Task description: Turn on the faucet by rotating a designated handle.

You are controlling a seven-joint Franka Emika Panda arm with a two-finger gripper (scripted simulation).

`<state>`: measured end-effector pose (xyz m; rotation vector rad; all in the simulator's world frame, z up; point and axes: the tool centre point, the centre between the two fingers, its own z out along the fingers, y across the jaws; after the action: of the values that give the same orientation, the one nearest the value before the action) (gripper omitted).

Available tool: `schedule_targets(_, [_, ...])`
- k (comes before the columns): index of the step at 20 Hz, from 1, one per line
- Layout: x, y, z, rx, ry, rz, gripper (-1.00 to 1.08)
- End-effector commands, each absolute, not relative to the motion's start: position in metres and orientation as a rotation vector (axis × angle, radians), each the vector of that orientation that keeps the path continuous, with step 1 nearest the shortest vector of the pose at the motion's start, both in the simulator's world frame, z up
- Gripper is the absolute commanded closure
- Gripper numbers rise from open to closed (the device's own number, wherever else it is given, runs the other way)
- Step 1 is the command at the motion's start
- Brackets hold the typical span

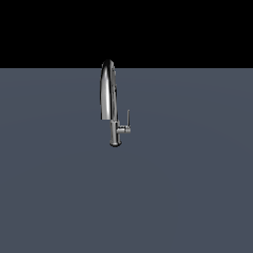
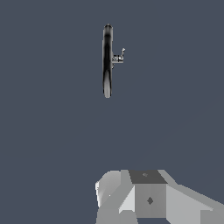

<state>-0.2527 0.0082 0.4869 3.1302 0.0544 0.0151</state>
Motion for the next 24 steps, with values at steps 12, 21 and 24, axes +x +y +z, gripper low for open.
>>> schedule_targets(12, [-0.236,0.010,0.483,3.169,-0.009,-0.048,1.08])
schedule_targets(21, [-0.196,0.012,0.472,3.252,-0.168,-0.205,1.08])
schedule_targets(24, [-0.179,0.012,0.465,3.283,-0.241,-0.277,1.08])
